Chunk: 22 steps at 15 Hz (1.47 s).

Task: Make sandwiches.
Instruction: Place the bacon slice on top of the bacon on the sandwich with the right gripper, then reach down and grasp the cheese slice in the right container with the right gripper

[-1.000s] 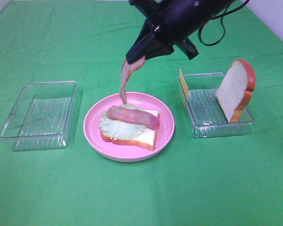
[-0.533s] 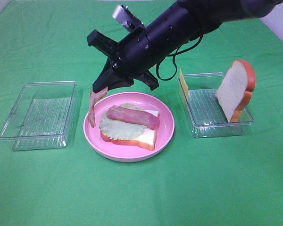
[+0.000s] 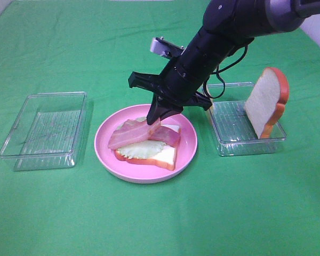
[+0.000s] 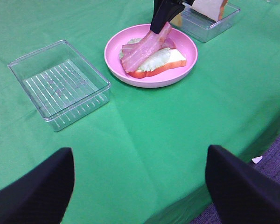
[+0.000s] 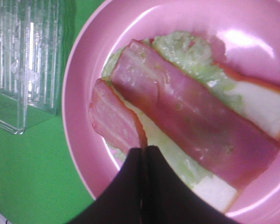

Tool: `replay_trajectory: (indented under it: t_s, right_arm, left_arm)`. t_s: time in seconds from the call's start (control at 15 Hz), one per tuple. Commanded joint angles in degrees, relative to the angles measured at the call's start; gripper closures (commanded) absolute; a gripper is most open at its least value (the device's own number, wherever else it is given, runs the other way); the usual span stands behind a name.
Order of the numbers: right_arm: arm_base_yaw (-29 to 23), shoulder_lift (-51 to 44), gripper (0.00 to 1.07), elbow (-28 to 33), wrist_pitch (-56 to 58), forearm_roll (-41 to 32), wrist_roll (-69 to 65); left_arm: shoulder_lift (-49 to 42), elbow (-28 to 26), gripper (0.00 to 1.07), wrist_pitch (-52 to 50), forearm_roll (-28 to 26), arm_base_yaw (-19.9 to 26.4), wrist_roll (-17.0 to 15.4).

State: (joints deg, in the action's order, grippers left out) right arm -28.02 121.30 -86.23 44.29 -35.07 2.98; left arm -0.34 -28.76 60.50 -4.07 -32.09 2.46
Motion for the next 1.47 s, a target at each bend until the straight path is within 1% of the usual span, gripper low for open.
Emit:
replay_trajectory:
  t_s: [0.07,0.13,0.2,0.27,0.33,0.4,0.47,0.67,0.73,0.8,0.87,0.93,1.07,1.13,1.27,1.47]
  right_arm:
    - [0.17,-0.11,1.06,-0.23,-0.97,2.41,-1.26]
    - [0.17,-0.11,0.97,-0.23,-1.03,2.41,-1.43]
    - [0.17,-0.11,0.85,-0.23,-1.03,2.41,-1.43]
    - [0.17,-0.11,0.66,-0.23,-1.03,2.58,-1.43]
    - [0.17,-0.17,0.50,-0.23,-0.80,2.69,-1.43]
    - [0.17,-0.46,0.39,-0.23,-0.06,3.04,-1.38]
    - [0.17,-1.20,0.37,-0.23,0.80,4.24,-1.38]
    - [0.17,-6.02,0.37,-0.34,3.78,12.20,-4.01]
    - [0.17,-6.65,0.37,-0.52,4.47,13.69,-4.87]
    - [0.17,-7.56,0.38,-1.83,6.76,16.84,-6.13]
    - [0.17,-7.73,0.38,-3.95,10.08,19.54,-7.33]
    - [0.17,-7.45,0.39,-9.28,15.47,24.98,-9.57]
    - [0.23,-6.70,0.39,-13.18,18.33,28.99,-12.26]
    - [0.80,-5.73,0.40,-15.99,20.86,30.31,-14.32]
    - [2.23,-2.92,0.46,-20.23,23.20,30.88,-14.95]
    - [4.81,1.55,0.46,-25.10,23.84,30.08,-14.90]
  left_arm:
    - [-1.09,0.17,0.32,-0.57,-0.40,-0.11,0.00]
    - [-1.09,0.17,0.32,-0.57,-0.40,-0.11,0.00]
    - [-1.09,0.17,0.32,-0.57,-0.40,-0.11,0.00]
    - [-1.09,0.17,0.32,-0.57,-0.40,-0.11,0.00]
    - [-1.09,0.17,0.32,-0.57,-0.40,-0.11,0.00]
    - [-1.09,0.17,0.32,-0.57,-0.40,-0.11,0.00]
    - [-1.09,0.17,0.32,-0.57,-0.40,-0.11,0.00]
    - [-1.09,0.17,0.32,-0.57,-0.40,-0.11,0.00]
    - [-1.09,0.17,0.32,-0.57,-0.40,-0.11,0.00]
    - [-1.09,0.17,0.32,-0.57,-0.40,-0.11,0.00]
    - [-1.09,0.17,0.32,-0.57,-0.40,-0.11,0.00]
    - [-1.09,0.17,0.32,-0.57,-0.40,-0.11,0.00]
    - [-1.09,0.17,0.32,-0.57,-0.40,-0.11,0.00]
    - [-1.09,0.17,0.32,-0.57,-0.40,-0.11,0.00]
    - [-1.09,0.17,0.32,-0.57,-0.40,-0.11,0.00]
    - [-1.09,0.17,0.32,-0.57,-0.40,-0.11,0.00]
